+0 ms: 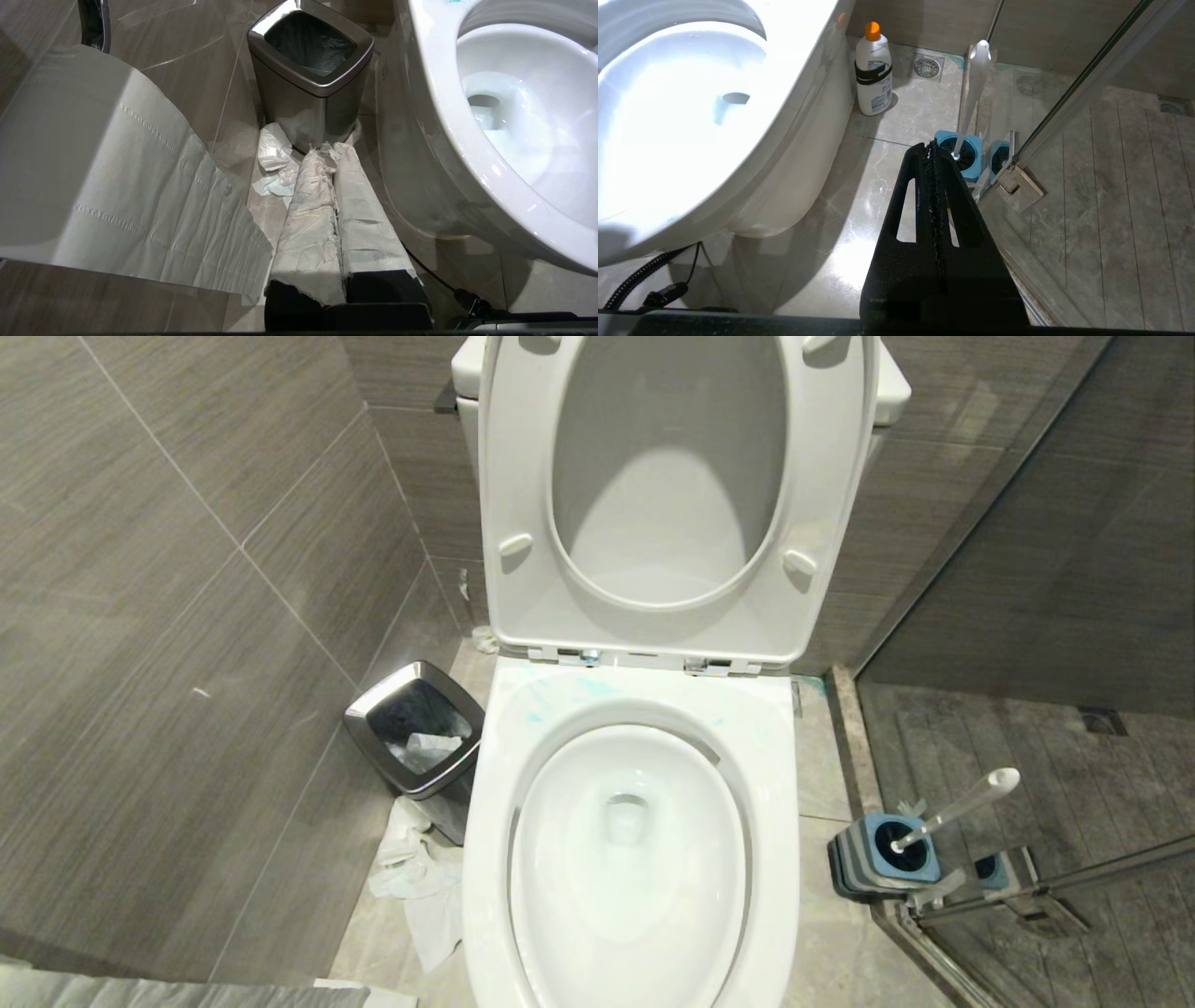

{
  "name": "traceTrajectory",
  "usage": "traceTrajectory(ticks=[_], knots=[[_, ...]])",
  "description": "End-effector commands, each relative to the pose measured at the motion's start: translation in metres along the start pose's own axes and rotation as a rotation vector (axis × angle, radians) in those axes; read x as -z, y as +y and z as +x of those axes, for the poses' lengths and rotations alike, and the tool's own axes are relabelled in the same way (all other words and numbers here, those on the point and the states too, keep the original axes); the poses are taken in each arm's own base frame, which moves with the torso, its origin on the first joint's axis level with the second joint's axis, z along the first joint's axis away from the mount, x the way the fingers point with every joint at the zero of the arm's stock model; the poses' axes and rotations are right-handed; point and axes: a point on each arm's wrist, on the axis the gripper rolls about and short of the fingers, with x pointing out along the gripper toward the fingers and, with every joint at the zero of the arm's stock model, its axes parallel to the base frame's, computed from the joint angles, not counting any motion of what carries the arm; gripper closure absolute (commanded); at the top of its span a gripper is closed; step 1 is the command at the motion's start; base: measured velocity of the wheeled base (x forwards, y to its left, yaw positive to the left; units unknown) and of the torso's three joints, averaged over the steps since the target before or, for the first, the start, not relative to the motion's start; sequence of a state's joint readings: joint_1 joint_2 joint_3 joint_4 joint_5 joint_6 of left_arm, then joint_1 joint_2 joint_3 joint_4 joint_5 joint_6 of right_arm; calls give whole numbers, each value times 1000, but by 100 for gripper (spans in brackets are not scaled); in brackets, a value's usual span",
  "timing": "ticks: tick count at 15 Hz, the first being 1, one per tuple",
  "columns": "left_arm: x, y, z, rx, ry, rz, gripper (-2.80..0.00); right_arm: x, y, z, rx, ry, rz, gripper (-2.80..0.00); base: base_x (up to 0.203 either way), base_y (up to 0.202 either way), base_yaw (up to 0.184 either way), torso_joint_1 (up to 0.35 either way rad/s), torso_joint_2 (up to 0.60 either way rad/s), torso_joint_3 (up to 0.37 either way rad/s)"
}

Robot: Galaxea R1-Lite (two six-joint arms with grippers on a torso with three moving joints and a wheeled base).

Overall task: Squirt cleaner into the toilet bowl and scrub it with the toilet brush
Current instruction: Pour in the cleaning agent

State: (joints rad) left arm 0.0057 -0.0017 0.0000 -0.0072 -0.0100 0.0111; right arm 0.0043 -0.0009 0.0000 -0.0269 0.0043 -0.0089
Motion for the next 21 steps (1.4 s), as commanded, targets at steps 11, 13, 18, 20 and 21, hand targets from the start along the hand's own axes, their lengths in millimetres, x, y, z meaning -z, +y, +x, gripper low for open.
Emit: traceTrajectory(ticks=[11, 13, 18, 20, 21], knots=[[1, 0, 0, -3, 7, 4, 0, 3, 0, 1, -1, 11, 0, 0, 0, 0, 0, -1, 0, -44], [1, 0, 0, -3, 7, 4, 0, 3, 0, 1, -1, 11, 0, 0, 0, 0, 0, 2, 0, -195], [2, 0, 0, -3, 9, 4, 0, 3, 0, 1, -1, 11, 0, 0, 0, 0, 0, -1, 1, -195], [2, 0, 0, -3, 9, 4, 0, 3, 0, 1, -1, 11, 0, 0, 0, 0, 0, 5, 3, -197], [2, 0, 0, -4, 9, 4, 0, 3, 0, 1, -1, 11, 0, 0, 0, 0, 0, 7, 7, -203]])
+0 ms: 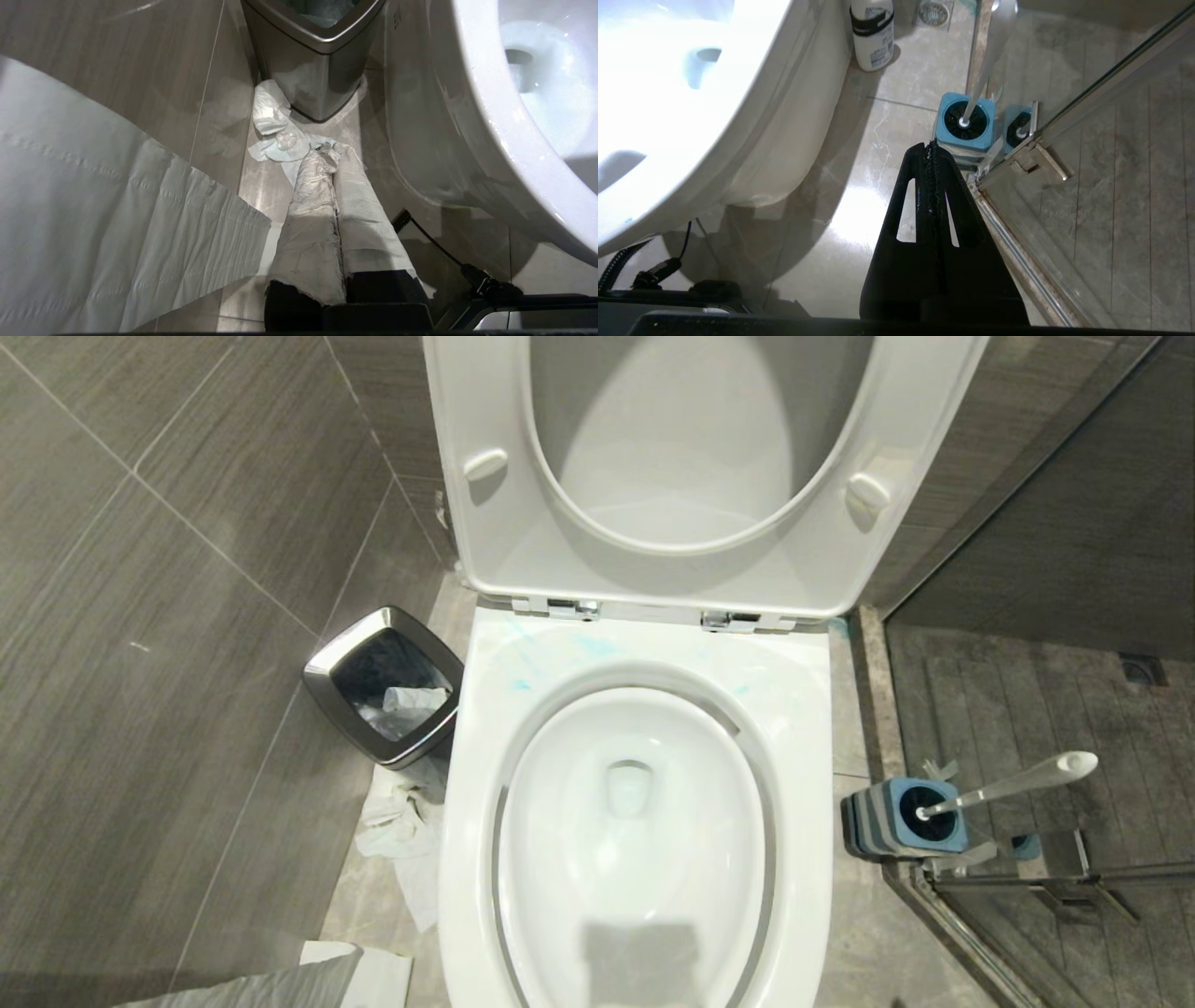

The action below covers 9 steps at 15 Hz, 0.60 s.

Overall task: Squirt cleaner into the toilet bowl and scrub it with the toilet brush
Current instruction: Pour in the cleaning agent

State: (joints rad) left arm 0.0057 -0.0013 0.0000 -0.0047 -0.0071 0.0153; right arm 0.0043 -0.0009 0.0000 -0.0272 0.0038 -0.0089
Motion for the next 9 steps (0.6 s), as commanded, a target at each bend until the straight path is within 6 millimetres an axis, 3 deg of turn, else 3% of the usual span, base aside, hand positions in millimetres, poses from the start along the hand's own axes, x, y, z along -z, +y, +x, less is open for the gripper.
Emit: traceTrajectory(ticks=[1, 9], knots=[[1, 0, 0, 0, 6, 0, 0, 3, 0, 1, -1, 11, 0, 0, 0, 0, 0, 5, 0, -200], [1, 0, 0, 0, 4, 0, 0, 3, 0, 1, -1, 11, 0, 0, 0, 0, 0, 1, 4, -197]])
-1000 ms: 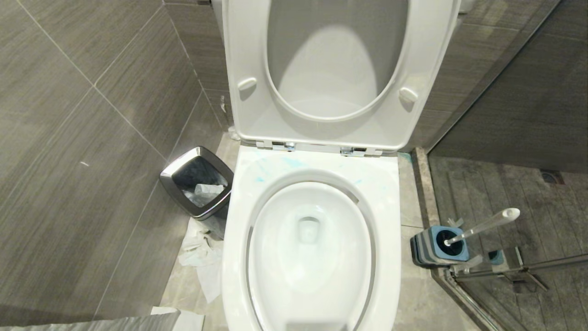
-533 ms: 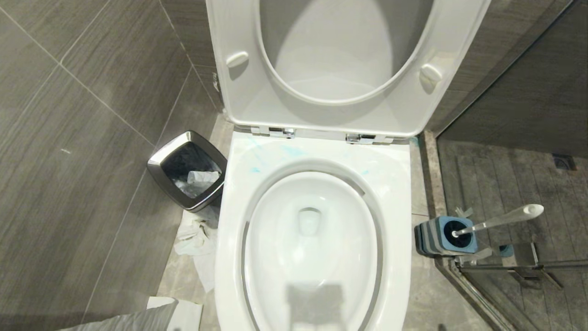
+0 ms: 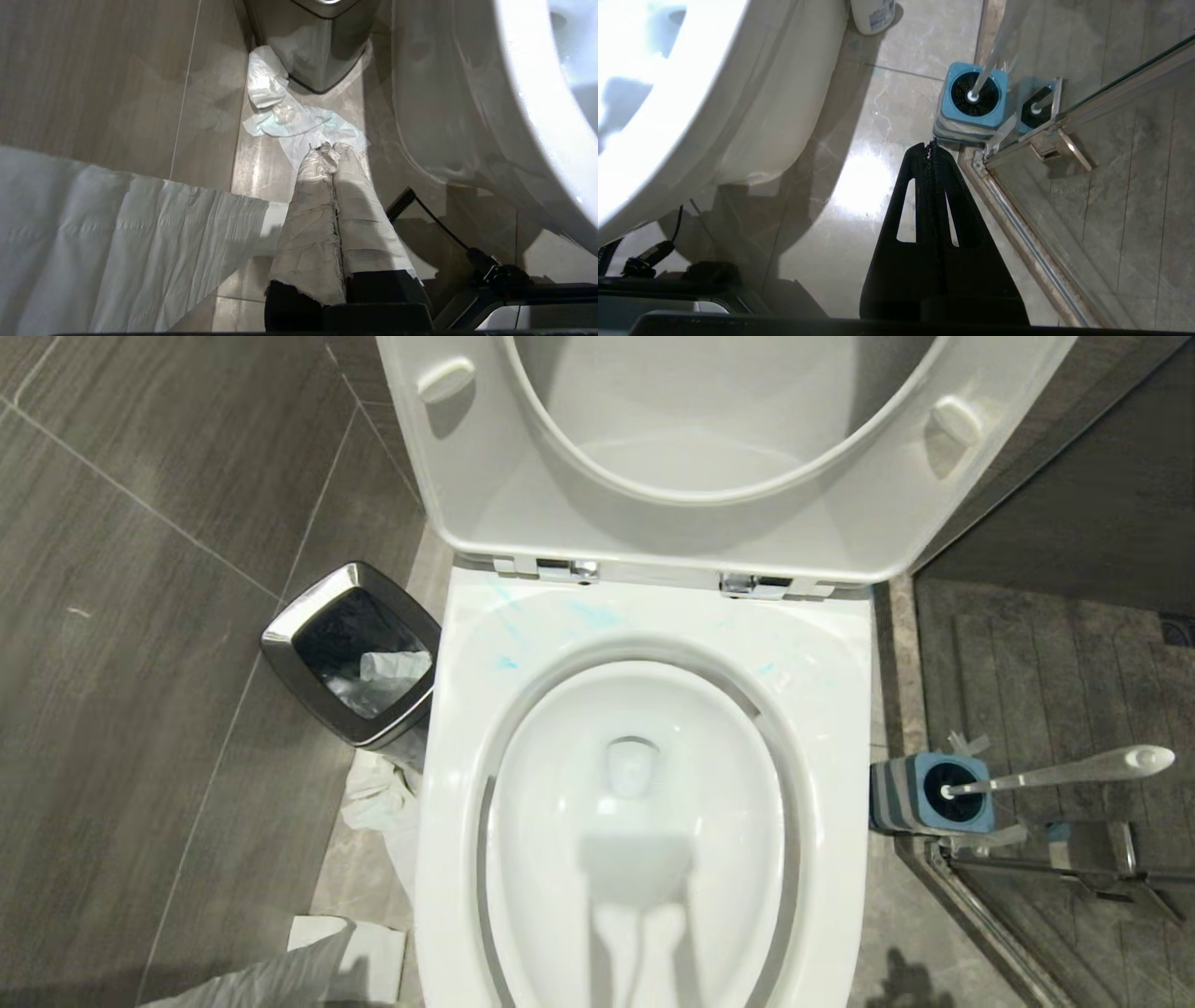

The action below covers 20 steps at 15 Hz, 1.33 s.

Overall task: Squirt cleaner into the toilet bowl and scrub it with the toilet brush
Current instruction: Pour in the cleaning agent

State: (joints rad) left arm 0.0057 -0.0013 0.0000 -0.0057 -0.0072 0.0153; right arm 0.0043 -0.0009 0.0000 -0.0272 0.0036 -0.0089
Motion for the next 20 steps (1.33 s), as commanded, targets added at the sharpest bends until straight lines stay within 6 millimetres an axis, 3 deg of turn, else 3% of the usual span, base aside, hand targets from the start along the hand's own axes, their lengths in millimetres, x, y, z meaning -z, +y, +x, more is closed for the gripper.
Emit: traceTrajectory(ticks=[1, 8, 20], knots=[[1, 0, 0, 0, 5, 0, 0, 3, 0, 1, -1, 11, 0, 0, 0, 0, 0, 10, 7, -206], [1, 0, 1, 0, 6, -5, 0, 3, 0, 1, -1, 11, 0, 0, 0, 0, 0, 4, 2, -186], [2, 0, 0, 0, 4, -6, 0, 3, 0, 1, -1, 11, 0, 0, 0, 0, 0, 1, 0, -12]])
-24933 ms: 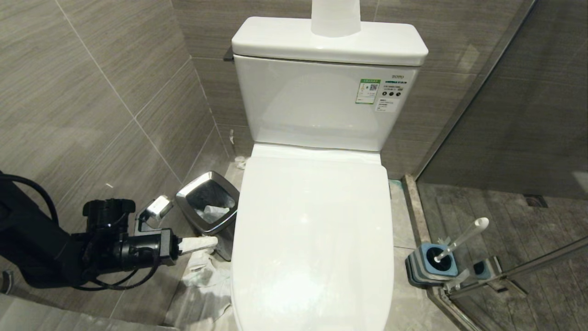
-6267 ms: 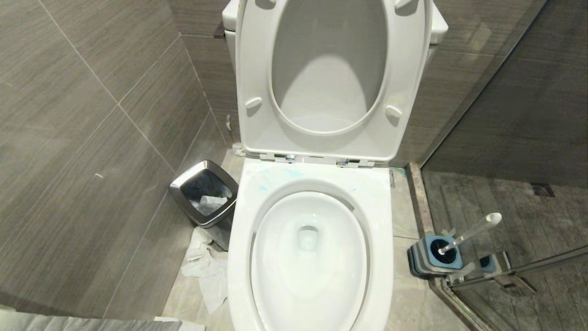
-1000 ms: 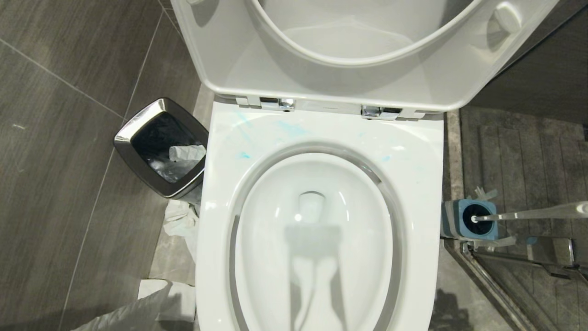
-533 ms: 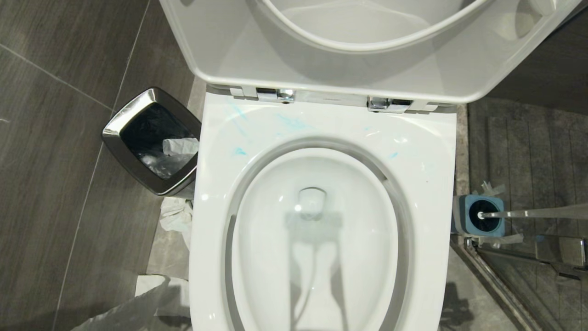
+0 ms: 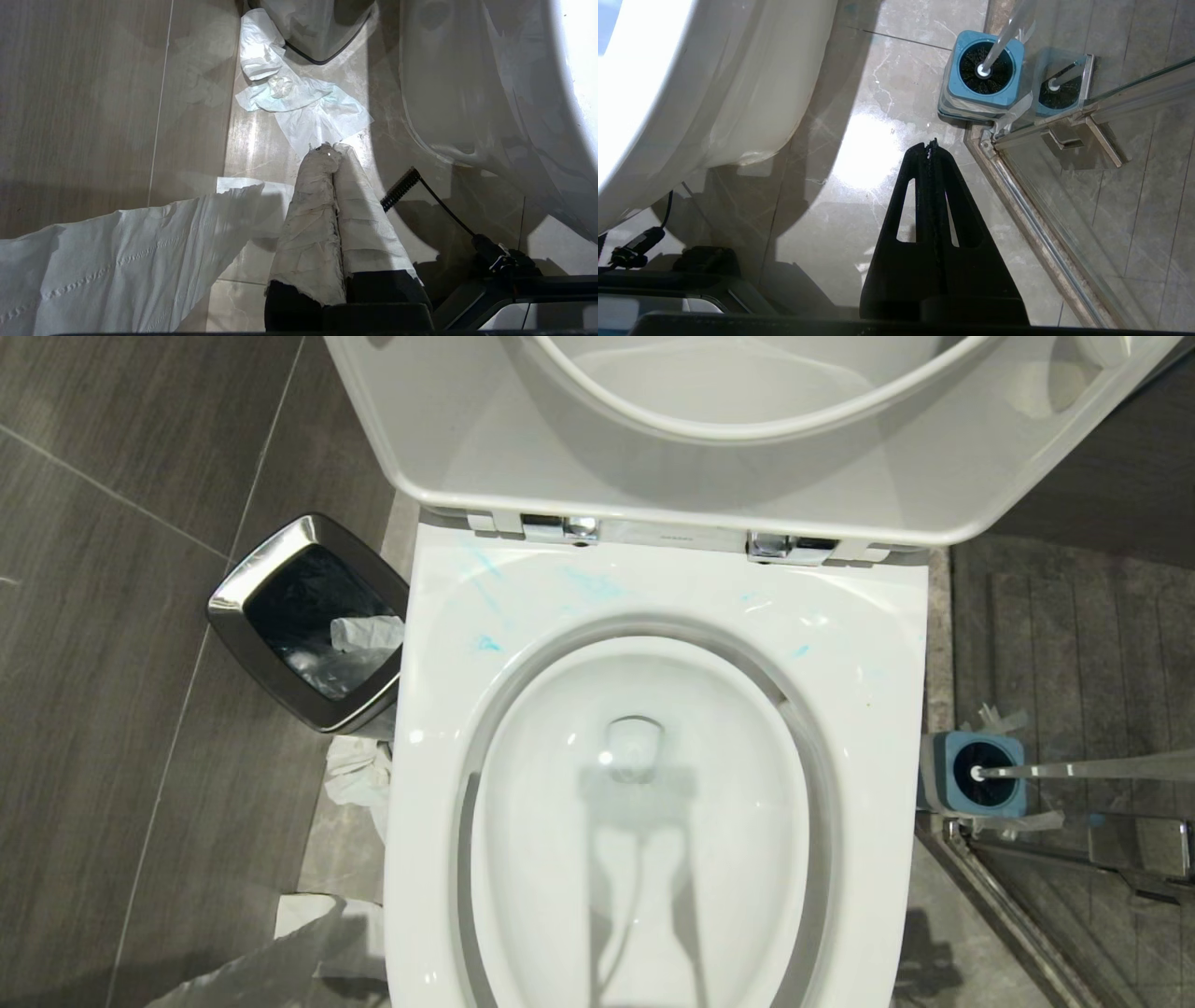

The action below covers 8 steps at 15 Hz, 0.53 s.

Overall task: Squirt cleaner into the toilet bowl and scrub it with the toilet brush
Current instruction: Pour in the cleaning agent

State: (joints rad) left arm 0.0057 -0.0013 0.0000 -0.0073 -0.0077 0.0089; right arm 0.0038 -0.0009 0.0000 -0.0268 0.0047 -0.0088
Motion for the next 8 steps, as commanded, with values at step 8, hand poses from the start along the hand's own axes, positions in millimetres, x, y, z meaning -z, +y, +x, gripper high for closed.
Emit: traceTrajectory(ticks=[8], knots=[[2, 0, 1, 0, 7, 0, 0, 3, 0, 1, -2, 11, -3, 0, 0, 0, 0, 0, 0, 0]])
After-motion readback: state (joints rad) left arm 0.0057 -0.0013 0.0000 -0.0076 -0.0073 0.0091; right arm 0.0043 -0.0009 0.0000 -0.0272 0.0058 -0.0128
